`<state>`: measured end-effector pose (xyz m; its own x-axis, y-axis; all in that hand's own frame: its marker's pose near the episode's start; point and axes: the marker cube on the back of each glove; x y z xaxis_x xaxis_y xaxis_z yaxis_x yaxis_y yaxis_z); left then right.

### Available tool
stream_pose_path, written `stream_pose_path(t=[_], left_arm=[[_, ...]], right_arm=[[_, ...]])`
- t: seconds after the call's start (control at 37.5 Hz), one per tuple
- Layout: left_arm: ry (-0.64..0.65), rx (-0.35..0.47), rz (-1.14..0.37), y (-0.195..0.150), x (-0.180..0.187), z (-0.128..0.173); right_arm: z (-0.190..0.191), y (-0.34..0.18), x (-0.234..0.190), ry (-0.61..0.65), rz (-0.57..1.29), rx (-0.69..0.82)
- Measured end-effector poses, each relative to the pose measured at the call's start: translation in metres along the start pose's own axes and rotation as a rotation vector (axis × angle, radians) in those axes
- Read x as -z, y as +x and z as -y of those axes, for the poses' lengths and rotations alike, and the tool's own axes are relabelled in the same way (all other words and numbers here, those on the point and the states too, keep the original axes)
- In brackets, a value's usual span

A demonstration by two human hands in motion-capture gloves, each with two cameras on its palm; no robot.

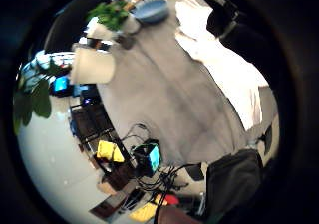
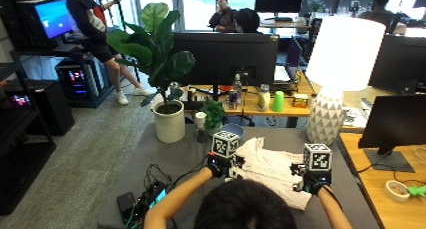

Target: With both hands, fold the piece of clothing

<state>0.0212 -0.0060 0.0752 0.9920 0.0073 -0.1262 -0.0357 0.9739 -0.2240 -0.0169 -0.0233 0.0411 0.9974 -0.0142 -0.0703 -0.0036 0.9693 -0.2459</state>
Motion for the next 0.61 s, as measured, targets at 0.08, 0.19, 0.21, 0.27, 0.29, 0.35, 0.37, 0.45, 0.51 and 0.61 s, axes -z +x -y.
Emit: stream_pose_path(t=[0.08, 0.19, 0.21, 0.27, 0.29, 0.35, 0.37, 0.45, 0.51, 0.61], left_arm=[[-0.084, -0.048, -0.028, 0.014, -0.028, 0.004], [-0.159, -0.134, -0.049, 0.046, -0.052, -0.024], [-0.202, -0.131, -0.061, 0.053, -0.060, -0.030], [-0.296, -0.086, -0.081, 0.060, -0.078, -0.035], [-0.331, -0.077, -0.090, 0.062, -0.086, -0.035], [-0.373, -0.138, -0.116, 0.068, -0.098, -0.036], [-0.390, -0.201, -0.136, 0.072, -0.103, -0.037], [-0.377, -0.347, -0.164, 0.084, -0.113, -0.033], [-0.266, -0.336, -0.113, 0.085, -0.118, -0.017], [0.196, -0.190, 0.155, 0.068, -0.108, 0.035]], right_arm=[[0.006, -0.002, -0.022, -0.050, -0.012, 0.001], [0.022, -0.003, -0.057, -0.094, -0.012, 0.002], [0.026, -0.004, -0.066, -0.101, -0.009, 0.007], [0.031, -0.006, -0.080, -0.115, 0.001, 0.017], [0.034, -0.006, -0.087, -0.123, 0.007, 0.020], [0.040, -0.006, -0.101, -0.140, 0.019, 0.017], [0.044, -0.006, -0.108, -0.146, 0.023, 0.012], [0.054, -0.005, -0.128, -0.160, 0.019, -0.003], [0.057, -0.006, -0.135, -0.155, 0.000, -0.009], [0.060, -0.010, -0.139, -0.117, -0.043, -0.001]])
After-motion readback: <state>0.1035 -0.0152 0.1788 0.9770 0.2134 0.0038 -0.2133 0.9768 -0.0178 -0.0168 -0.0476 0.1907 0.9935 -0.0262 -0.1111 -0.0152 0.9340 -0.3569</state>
